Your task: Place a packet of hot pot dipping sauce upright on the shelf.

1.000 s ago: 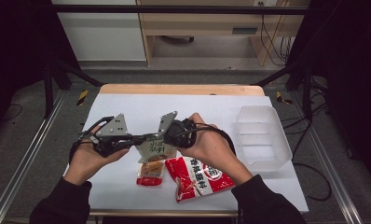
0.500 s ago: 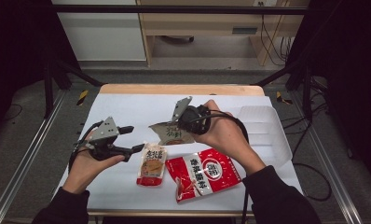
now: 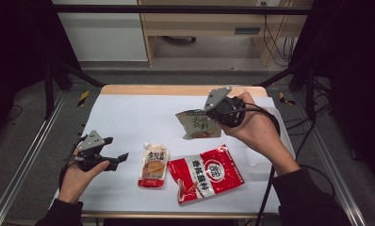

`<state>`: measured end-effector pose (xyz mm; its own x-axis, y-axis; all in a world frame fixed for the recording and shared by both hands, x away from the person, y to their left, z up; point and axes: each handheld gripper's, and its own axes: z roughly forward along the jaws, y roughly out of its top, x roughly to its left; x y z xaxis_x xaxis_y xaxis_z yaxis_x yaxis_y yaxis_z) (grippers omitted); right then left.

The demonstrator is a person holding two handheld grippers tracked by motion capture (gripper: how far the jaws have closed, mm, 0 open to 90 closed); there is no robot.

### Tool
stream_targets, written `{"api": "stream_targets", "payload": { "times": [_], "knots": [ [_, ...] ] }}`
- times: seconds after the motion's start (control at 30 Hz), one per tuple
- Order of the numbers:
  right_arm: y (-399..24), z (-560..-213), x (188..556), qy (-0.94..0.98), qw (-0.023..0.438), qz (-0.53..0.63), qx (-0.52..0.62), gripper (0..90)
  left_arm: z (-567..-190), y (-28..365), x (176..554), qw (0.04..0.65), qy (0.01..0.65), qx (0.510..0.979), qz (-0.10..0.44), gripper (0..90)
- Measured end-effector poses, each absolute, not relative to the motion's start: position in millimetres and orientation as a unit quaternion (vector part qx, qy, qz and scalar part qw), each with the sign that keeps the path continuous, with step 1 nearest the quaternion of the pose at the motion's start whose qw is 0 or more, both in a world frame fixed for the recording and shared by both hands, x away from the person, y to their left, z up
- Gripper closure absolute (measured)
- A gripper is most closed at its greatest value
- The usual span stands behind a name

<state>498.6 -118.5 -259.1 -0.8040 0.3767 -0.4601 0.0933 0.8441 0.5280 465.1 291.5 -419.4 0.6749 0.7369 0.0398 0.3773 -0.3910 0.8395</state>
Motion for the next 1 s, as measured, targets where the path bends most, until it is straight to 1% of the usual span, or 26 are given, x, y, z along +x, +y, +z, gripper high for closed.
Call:
{"api": "stream_targets", "payload": {
  "times": [0.2, 0.43, 0.77, 1.0],
  "knots": [
    [-143, -254, 497, 0.907, 0.298, 0.258, 0.147, 90.0, -435, 308, 464, 0.427, 0.376, 0.793, 0.218, 10.2],
    [-172, -244, 495, 0.896, 0.311, 0.269, 0.165, 90.0, -435, 322, 463, 0.431, 0.398, 0.773, 0.242, 8.9],
    [-209, -229, 495, 0.881, 0.332, 0.277, 0.194, 90.0, -438, 326, 465, 0.427, 0.410, 0.769, 0.242, 8.4],
    [-229, -231, 497, 0.874, 0.339, 0.275, 0.211, 90.0, -438, 326, 465, 0.425, 0.407, 0.771, 0.244, 8.4]
  ]
}}
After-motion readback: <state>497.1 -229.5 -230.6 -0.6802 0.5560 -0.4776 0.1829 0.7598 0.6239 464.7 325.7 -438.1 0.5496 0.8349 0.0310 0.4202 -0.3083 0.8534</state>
